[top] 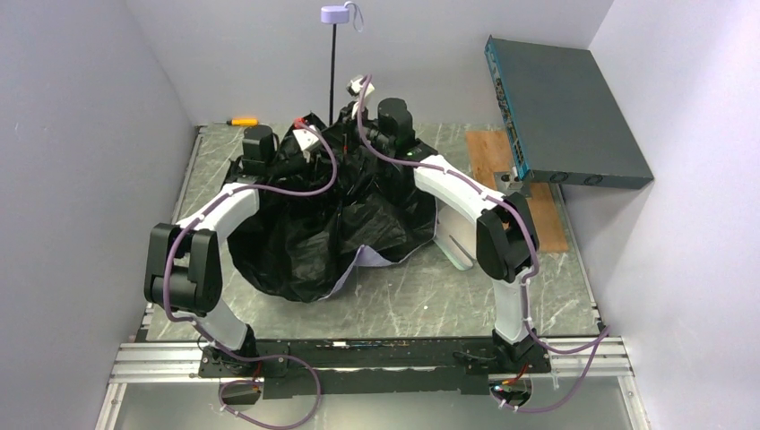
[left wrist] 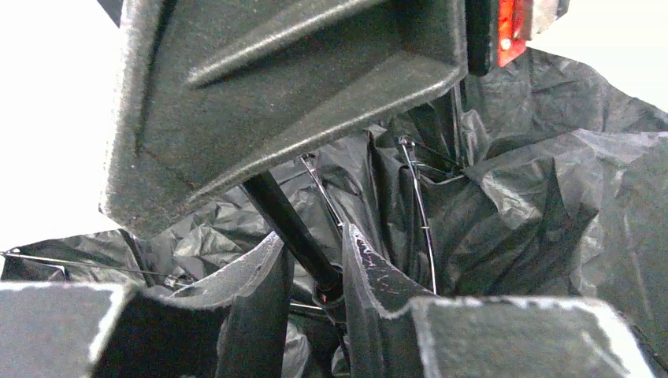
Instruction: Open the umbrella
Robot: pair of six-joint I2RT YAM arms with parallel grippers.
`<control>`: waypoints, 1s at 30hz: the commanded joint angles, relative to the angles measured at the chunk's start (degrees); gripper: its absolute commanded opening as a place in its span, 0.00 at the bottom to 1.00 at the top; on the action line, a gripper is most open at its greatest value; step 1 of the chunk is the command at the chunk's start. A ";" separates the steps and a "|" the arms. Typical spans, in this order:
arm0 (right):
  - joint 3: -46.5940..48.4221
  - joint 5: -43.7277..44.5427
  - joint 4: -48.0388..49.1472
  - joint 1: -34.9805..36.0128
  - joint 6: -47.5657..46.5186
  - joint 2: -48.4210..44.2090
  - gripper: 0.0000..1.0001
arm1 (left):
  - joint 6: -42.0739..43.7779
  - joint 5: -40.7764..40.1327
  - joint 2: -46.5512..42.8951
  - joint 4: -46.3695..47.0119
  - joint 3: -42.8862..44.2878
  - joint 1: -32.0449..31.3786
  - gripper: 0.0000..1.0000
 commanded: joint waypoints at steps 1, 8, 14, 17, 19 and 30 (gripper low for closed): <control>11.33 1.12 17.30 -1.28 6.27 -5.20 0.00 | 1.82 -1.46 2.83 -11.01 -0.16 0.20 0.33; 16.32 2.18 17.92 -1.58 8.52 -5.98 0.00 | 3.39 -4.51 2.74 -16.35 0.70 0.36 0.32; 18.13 1.73 18.58 -1.97 9.83 -6.84 0.00 | 2.25 -6.04 3.97 -19.67 2.46 3.18 0.30; 17.49 1.44 19.24 -1.94 10.74 -7.46 0.00 | 4.17 -7.97 3.31 -20.78 2.08 3.79 0.30; 17.22 1.18 19.66 -1.98 11.19 -7.87 0.00 | 5.37 -9.07 2.51 -21.08 1.19 4.08 0.31; 9.67 -3.72 19.16 0.61 9.64 -8.90 0.00 | 5.23 -5.63 -5.99 -18.59 4.75 2.83 0.38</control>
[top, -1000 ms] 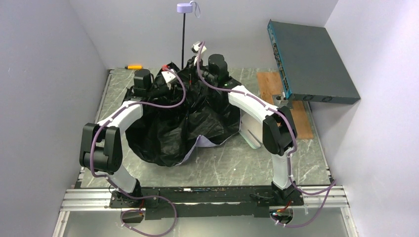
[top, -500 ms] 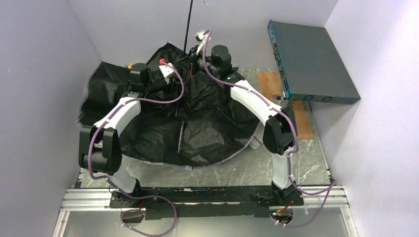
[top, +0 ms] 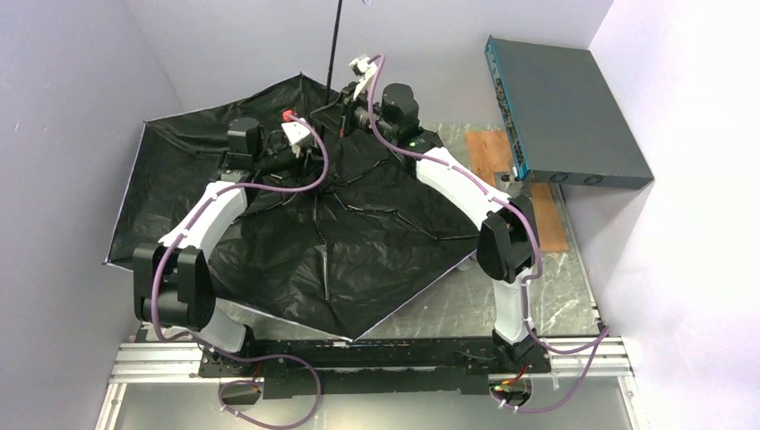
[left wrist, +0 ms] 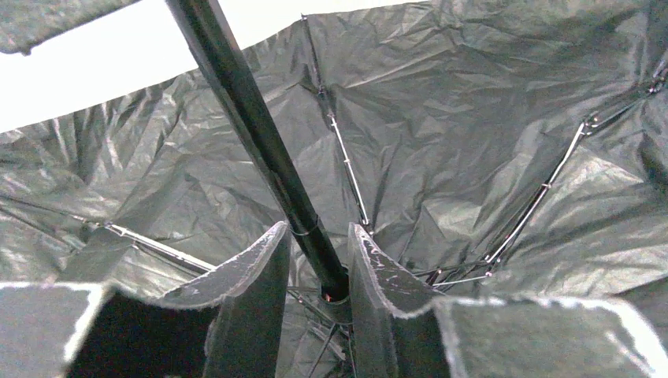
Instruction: Open the umbrella
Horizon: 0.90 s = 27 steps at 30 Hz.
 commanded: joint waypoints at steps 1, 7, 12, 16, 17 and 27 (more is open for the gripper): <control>1.03 -2.46 18.65 1.20 2.34 -9.18 0.00 | 1.61 -4.07 -1.04 -6.13 1.28 0.26 0.39; -0.02 -2.75 18.35 2.17 1.46 -8.81 0.00 | -1.84 -3.56 -2.84 -4.86 3.09 -0.62 0.48; -0.37 -2.88 18.17 2.60 1.33 -8.44 0.00 | -5.76 -3.94 -2.63 -3.19 4.21 -1.19 0.55; -0.38 -2.95 17.63 2.85 0.75 -8.38 0.00 | -10.27 -4.05 -2.09 -1.98 6.05 -1.21 0.54; -0.35 -3.01 17.50 2.92 0.61 -8.32 0.00 | -11.07 -3.74 -2.16 -1.06 6.35 -1.22 0.52; -1.59 -2.82 16.61 3.27 -0.79 -8.44 0.00 | -10.51 -2.75 -4.42 -4.76 10.41 -1.21 0.58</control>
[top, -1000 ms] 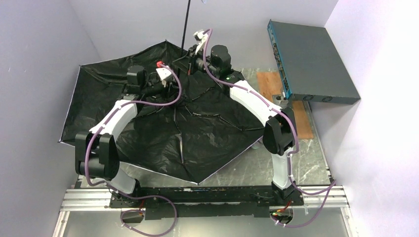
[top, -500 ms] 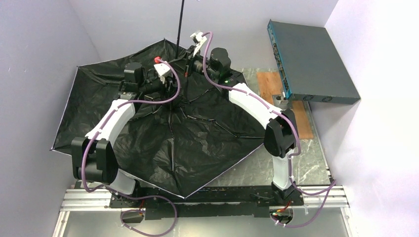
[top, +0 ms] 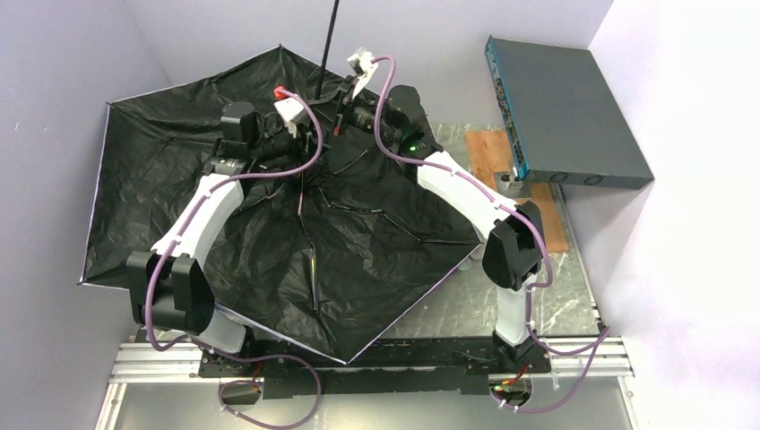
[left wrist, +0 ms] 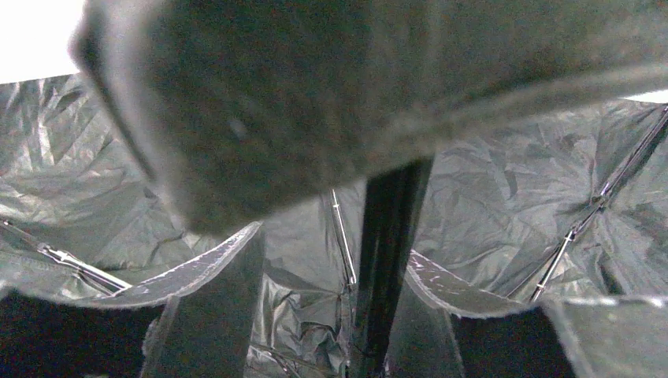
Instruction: Open the umbrella
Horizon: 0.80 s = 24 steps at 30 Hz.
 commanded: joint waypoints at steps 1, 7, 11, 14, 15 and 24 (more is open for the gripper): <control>0.54 0.28 6.89 0.38 -1.00 -4.80 0.00 | 0.49 0.22 -2.93 -1.53 3.64 -0.10 0.60; 0.00 0.19 6.46 0.53 -1.57 -4.63 0.00 | 4.66 -2.51 -4.56 -4.89 4.94 -0.03 0.62; -0.27 0.13 6.35 0.63 -1.55 -4.52 0.00 | 5.80 -1.58 -5.21 -5.61 5.45 -0.03 0.60; 0.01 -0.05 6.40 0.71 -1.53 -4.58 0.00 | 7.78 -2.10 -4.25 -8.91 6.48 0.09 0.48; 0.15 -0.04 6.36 0.65 -1.45 -4.58 0.00 | 8.04 -1.78 -3.76 -9.80 6.69 0.46 0.43; 3.42 0.38 6.36 0.69 -0.69 -5.01 0.00 | 15.14 -2.51 -1.03 -14.89 1.33 3.27 0.33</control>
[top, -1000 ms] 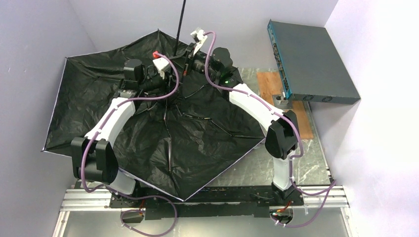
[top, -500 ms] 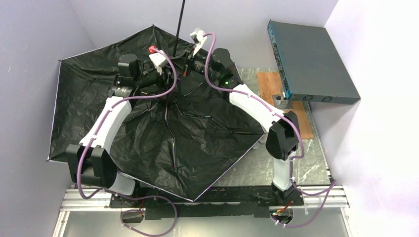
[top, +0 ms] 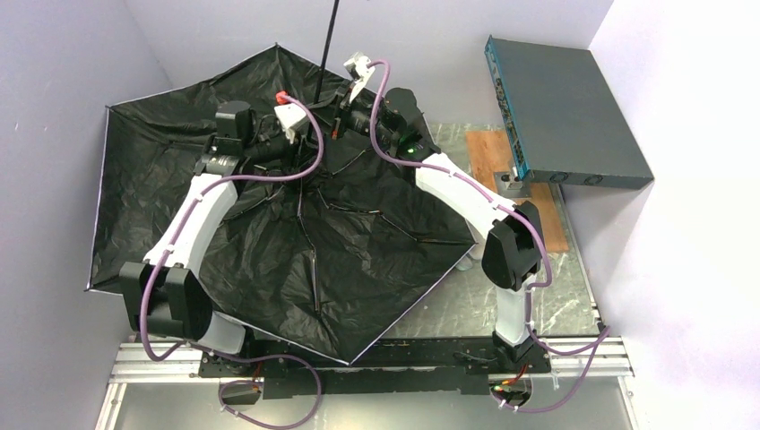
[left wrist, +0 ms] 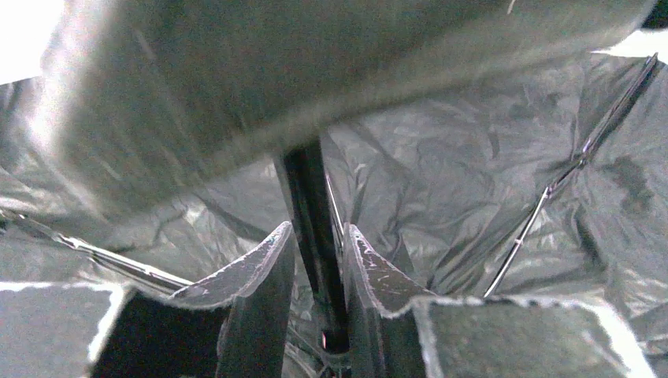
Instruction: Open the umbrella
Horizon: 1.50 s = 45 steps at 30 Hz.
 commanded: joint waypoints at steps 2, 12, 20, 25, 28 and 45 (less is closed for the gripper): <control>4.68 0.01 6.89 0.18 0.83 -5.21 0.00 | 6.92 -2.93 1.56 -4.14 -3.49 2.94 0.33; 0.16 -3.44 4.16 -0.56 -1.63 -8.29 0.23 | 5.17 -5.46 0.03 -1.32 -0.86 5.09 0.00; -18.33 -4.05 -6.27 -1.71 -14.08 -18.83 0.87 | -0.15 -0.80 -1.65 0.41 12.22 5.12 0.00; -25.33 -2.55 -18.56 -2.86 -17.96 -27.45 0.95 | 11.03 -4.37 -2.69 -4.42 17.42 5.15 0.00; -26.52 -2.79 -24.83 -6.40 -17.67 -31.00 0.96 | 21.40 -8.46 -4.93 -5.27 17.42 5.16 0.00; -6.49 -1.20 -48.79 -20.12 -16.46 -30.07 1.00 | 74.44 -16.31 -19.12 -7.86 9.46 4.50 0.02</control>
